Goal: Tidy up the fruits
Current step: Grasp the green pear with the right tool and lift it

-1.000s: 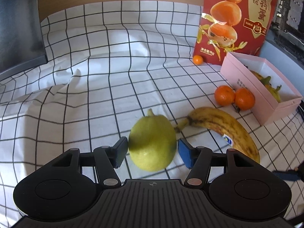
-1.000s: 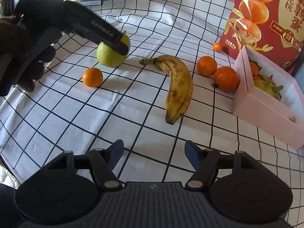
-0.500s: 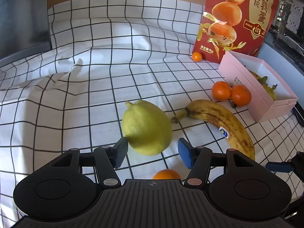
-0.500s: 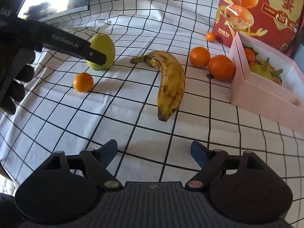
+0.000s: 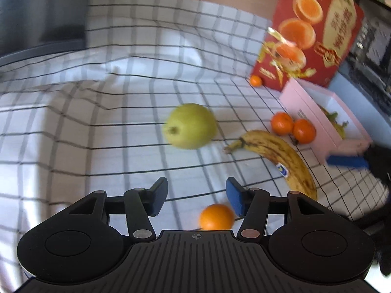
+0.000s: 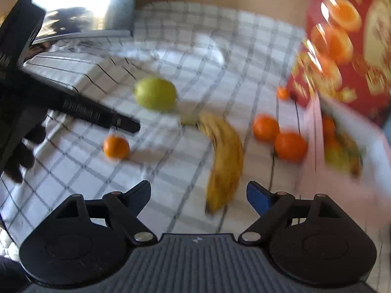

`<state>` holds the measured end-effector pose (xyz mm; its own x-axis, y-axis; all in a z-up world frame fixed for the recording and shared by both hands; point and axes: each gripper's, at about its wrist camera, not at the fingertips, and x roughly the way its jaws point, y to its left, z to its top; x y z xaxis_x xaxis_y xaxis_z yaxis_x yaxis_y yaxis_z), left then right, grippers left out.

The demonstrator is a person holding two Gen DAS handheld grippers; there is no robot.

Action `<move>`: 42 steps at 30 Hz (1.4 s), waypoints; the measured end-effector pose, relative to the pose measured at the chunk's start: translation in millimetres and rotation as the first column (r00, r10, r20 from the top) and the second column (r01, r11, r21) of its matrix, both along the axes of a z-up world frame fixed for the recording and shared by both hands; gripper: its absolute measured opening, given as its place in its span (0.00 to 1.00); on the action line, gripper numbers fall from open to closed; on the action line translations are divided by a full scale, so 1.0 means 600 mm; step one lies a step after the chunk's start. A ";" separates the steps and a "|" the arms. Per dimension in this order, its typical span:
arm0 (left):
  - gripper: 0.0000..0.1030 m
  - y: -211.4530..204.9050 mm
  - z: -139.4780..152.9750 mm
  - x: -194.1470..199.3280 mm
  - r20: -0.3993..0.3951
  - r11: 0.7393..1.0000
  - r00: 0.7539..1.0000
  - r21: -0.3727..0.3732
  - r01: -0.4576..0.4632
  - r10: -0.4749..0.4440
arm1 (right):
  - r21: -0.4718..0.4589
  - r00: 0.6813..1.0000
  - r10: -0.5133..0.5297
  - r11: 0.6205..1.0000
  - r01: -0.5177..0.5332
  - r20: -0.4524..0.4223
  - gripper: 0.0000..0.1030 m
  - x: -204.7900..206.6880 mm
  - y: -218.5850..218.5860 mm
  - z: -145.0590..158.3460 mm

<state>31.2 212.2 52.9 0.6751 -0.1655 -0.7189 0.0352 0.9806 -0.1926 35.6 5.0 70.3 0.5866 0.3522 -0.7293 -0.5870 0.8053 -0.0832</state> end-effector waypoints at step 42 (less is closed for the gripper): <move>0.56 -0.015 -0.006 -0.071 0.028 1.000 1.000 -0.012 0.011 -0.011 | 0.287 0.953 0.070 0.958 0.019 -0.296 0.67 0.171 0.078 -0.012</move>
<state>-11.3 203.1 49.5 0.6929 -0.1820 -0.6977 0.0517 0.9777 -0.2037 138.3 51.8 63.3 0.3440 0.5820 -0.7368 -0.5693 0.7533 0.3292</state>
